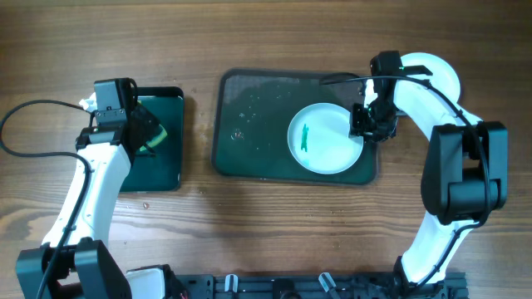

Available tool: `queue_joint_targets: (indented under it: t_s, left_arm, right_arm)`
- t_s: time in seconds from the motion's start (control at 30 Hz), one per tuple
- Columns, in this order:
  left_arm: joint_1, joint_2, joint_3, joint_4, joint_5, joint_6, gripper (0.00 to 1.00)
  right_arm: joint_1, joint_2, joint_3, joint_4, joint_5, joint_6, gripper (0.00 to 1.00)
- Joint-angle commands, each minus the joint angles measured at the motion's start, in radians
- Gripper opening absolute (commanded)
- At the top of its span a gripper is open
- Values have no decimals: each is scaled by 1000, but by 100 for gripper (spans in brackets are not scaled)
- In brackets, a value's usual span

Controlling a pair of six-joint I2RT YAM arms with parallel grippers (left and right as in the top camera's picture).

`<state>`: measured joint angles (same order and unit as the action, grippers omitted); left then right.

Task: Clean dirty plates on tray and stack at the side
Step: 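Drag the remaining plate toward the tray center with the right gripper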

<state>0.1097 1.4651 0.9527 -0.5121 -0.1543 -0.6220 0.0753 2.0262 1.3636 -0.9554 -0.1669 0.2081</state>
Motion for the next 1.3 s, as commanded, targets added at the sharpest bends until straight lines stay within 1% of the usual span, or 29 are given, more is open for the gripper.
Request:
queue_joint_targets:
  t_s: [0.0,0.1,0.13,0.2,0.27,0.3,0.33,0.47,0.53,0.73,0.87,0.93,1.07,1.17,1.27]
  left_arm:
    - [5,-6,-3,7,9,9,4]
    - [5,-6,-3,7,9,9,4]
    - [5,-6,-3,8,9,9,4]
    - [5,-6,-3,7,8,9,4]
    - [5,-6,-3,7,8,9,4]
    - [5,-6,-3,7,8,9,4]
    - [5,-6,-3,7,8,9,4]
    - [5,-6,-3,7,9,9,4]
    - [5,-6,-3,8,9,9,4]
    - [5,-6,-3,30,42,9,4]
    - [5,11,-5,82,42,9,4]
    - [5,50,-5,111,41,9,4]
    - [9,148,-5,129,37,8,4]
    - [25,220,-5,142,14,8,4]
    - [51,270,-5,150,-14,8,4]
  right_arm:
    - [0,14,2,-38,32,1,31]
    - [1,14,2,-31,32,4,25]
    - [0,14,2,-20,32,11,20]
    - [0,14,2,-5,32,31,15]
    - [0,14,2,13,32,28,6]
    - [0,14,2,35,31,28,5]
    - [0,14,2,53,14,27,4]
    - [2,14,15,156,-163,-13,4]
    - [6,14,46,178,-186,-42,4]
    - [27,14,125,203,-246,-231,4]
    - [66,14,123,265,-245,-261,4]
    - [95,14,119,289,-245,-261,4]
    - [149,14,117,292,-187,-260,4]
    - [166,14,117,294,-139,-256,5]
    - [167,14,117,292,-136,-250,4]
